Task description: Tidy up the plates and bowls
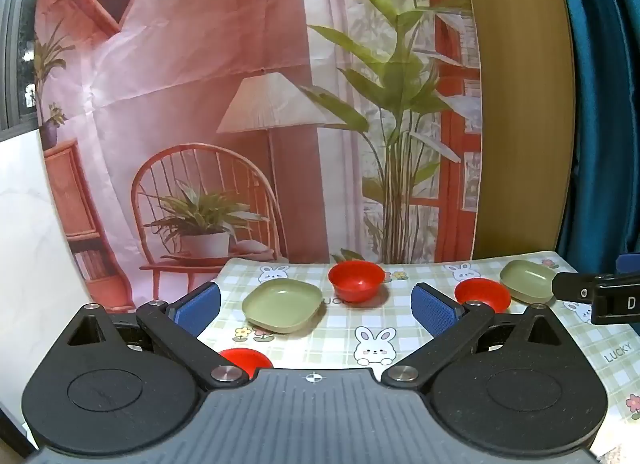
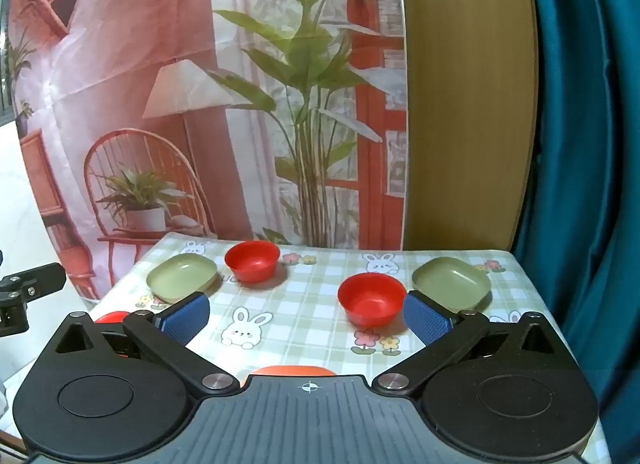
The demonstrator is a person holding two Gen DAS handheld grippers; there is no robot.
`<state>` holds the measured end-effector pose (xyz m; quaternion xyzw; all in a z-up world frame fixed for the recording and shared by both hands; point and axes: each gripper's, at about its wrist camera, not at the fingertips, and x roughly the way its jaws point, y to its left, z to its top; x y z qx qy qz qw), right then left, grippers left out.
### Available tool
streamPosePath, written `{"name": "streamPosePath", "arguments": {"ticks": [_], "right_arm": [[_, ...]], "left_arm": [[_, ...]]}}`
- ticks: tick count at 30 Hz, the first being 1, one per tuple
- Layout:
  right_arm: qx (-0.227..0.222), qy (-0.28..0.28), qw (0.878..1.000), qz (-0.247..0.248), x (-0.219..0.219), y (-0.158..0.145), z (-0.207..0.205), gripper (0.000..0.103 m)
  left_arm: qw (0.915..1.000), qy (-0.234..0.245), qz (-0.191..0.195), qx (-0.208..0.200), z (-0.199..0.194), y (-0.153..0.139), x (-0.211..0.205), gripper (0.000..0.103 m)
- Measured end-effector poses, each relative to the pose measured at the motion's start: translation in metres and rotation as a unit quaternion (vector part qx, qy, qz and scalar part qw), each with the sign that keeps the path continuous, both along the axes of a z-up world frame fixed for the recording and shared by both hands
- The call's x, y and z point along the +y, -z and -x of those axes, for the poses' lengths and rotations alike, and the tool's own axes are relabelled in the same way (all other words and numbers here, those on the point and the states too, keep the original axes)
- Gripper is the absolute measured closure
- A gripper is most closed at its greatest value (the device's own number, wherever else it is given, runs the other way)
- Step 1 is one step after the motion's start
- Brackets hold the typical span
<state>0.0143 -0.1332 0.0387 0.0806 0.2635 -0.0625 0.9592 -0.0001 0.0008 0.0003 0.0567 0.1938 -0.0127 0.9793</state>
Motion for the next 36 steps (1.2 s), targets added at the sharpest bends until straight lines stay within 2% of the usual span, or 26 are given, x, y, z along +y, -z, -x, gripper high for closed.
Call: {"name": "streamPosePath", "arguments": {"ticks": [36], "right_arm": [[0.000,0.000,1.000,-0.005,-0.0027,-0.0055,-0.0001,0.000]], "left_arm": [[1.0000,-0.004,-0.001,0.000,0.0032,0.0022,-0.0007,0.001]]}}
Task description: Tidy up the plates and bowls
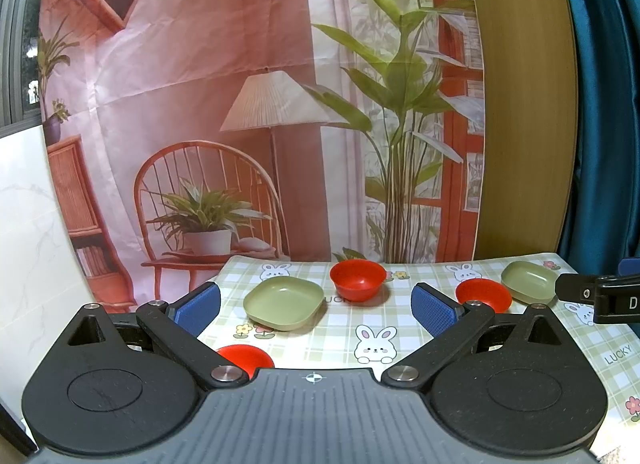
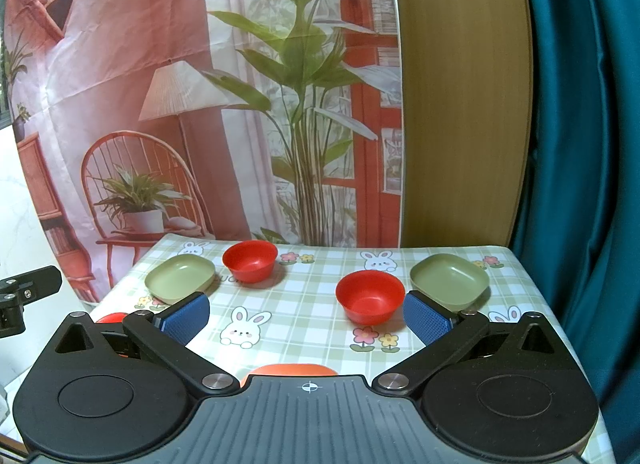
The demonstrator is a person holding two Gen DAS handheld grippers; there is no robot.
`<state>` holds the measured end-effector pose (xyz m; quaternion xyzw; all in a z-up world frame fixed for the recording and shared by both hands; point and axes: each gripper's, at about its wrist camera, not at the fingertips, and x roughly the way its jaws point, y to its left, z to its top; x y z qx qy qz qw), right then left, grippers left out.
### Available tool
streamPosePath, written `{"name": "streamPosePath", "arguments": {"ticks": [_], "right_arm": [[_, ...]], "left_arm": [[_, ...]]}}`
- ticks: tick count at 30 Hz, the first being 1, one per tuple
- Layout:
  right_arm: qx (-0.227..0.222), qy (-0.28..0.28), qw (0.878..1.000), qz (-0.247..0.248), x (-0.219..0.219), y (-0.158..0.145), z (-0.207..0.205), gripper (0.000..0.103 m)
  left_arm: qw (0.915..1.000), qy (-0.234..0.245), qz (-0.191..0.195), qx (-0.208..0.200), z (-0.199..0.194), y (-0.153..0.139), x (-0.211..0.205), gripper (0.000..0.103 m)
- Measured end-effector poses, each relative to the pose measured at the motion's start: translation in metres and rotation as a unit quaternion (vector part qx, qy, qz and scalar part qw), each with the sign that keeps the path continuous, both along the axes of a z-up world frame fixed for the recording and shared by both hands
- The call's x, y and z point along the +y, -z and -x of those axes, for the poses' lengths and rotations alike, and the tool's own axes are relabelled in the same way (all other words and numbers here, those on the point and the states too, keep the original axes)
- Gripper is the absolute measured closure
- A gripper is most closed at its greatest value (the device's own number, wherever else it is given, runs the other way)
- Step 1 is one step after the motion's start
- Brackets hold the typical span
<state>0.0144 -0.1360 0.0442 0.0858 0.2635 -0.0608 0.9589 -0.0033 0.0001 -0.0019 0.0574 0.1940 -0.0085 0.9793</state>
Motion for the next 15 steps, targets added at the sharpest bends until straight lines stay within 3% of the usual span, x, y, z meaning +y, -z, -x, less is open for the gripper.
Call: {"name": "streamPosePath", "arguments": {"ticks": [15], "right_arm": [[-0.001,0.000,1.000,0.000,-0.0004,0.0005,0.0009,0.000]], "left_arm": [[1.0000,0.000,0.000,0.000,-0.0004,-0.0003,0.0001,0.001]]}}
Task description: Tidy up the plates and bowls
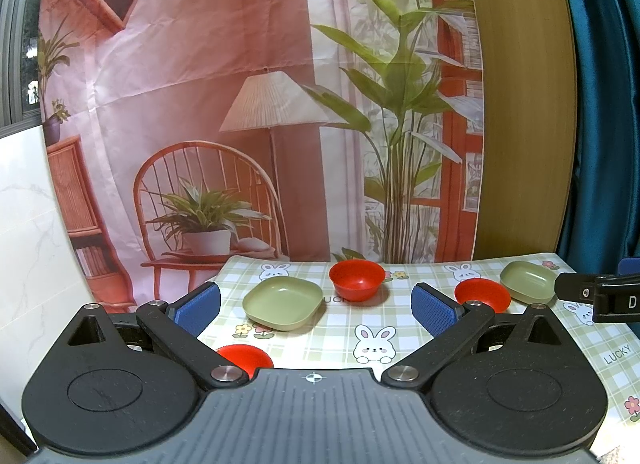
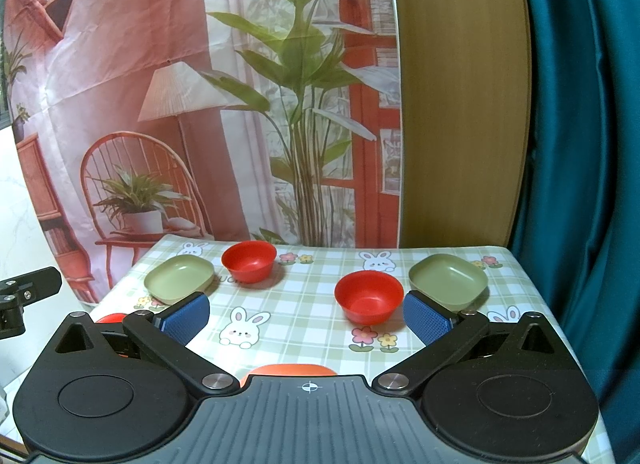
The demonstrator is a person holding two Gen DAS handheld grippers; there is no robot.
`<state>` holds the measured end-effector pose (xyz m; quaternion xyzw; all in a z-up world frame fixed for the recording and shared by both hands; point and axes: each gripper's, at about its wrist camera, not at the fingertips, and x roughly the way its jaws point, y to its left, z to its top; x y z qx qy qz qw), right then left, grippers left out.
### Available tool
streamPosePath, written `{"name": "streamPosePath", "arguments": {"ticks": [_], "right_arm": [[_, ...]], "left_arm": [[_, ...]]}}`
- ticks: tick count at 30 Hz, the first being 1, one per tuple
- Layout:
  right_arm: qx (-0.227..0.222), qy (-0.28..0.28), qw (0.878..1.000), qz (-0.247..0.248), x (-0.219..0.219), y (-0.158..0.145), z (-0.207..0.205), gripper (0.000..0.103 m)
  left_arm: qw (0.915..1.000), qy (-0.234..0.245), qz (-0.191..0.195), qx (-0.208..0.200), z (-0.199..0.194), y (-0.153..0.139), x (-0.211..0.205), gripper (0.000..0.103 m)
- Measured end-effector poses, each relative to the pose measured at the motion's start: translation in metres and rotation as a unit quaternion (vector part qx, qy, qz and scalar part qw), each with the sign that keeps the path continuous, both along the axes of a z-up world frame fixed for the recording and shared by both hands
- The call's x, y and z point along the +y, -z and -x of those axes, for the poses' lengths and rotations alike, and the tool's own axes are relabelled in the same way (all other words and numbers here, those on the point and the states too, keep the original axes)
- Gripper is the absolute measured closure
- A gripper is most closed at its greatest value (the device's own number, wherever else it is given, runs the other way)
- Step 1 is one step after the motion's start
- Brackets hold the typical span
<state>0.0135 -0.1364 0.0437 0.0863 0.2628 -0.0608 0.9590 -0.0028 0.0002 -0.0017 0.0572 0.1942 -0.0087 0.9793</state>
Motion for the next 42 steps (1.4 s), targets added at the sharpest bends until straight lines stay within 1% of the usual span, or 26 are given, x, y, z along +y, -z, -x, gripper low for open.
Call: {"name": "streamPosePath", "arguments": {"ticks": [39,42], "right_arm": [[-0.002,-0.001,1.000,0.000,-0.0003,-0.0018,0.0000,0.000],[-0.002,0.001,1.000,-0.001,-0.0012,0.0038,0.0018,0.000]], "left_arm": [[1.0000,-0.002,0.002,0.002,0.0004,0.0000,-0.0014,0.001],[0.9999,-0.004,0.008,0.006,-0.0006,-0.0004,-0.0007,0.001]]}}
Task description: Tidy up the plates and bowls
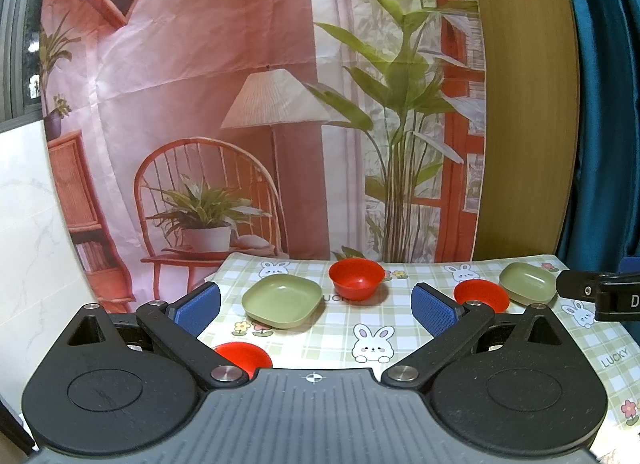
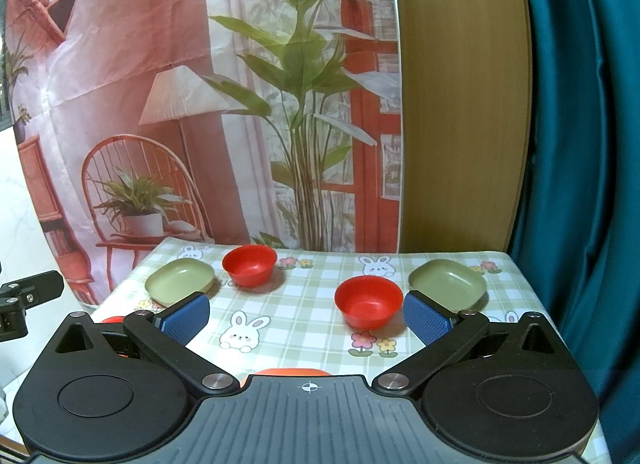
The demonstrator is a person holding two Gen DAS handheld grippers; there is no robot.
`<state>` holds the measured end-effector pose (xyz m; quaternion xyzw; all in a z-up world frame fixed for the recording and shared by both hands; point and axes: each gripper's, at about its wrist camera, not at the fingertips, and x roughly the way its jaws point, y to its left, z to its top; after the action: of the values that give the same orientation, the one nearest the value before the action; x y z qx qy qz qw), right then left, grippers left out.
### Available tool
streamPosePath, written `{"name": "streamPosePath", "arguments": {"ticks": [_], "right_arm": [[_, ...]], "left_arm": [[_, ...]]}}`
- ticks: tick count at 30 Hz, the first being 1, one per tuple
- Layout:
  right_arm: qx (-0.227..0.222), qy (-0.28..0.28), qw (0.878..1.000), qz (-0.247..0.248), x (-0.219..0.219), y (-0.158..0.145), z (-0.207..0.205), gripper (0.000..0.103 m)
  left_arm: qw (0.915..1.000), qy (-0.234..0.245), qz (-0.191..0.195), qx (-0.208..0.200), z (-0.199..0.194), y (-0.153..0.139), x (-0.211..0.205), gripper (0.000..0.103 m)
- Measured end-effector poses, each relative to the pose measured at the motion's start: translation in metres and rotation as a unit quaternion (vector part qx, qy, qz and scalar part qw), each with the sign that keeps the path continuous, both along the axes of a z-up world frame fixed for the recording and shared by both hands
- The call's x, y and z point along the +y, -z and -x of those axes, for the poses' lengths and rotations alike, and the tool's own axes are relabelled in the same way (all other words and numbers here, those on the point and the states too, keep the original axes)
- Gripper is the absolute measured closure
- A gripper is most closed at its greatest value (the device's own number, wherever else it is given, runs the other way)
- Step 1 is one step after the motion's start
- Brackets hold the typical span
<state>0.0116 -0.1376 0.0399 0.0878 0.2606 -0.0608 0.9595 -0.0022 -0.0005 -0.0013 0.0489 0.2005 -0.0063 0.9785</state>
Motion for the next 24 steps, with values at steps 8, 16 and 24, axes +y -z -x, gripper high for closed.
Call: {"name": "streamPosePath", "arguments": {"ticks": [8,16,24], "right_arm": [[-0.004,0.007,1.000,-0.006,-0.011,0.009,-0.007,0.000],[-0.001,-0.011,1.000,-0.008,-0.020,0.024,-0.030,0.000],[0.012,-0.038,0.999,-0.023,-0.015,0.046,-0.068,0.000]], "left_arm": [[0.9998,0.006,0.012,0.012,-0.016,0.002,0.009,0.001],[0.9996,-0.024,0.002,0.015,-0.049,0.008,0.034,0.001],[0.9983,-0.050,0.017,0.025,-0.088,0.011,0.074,0.001]]}}
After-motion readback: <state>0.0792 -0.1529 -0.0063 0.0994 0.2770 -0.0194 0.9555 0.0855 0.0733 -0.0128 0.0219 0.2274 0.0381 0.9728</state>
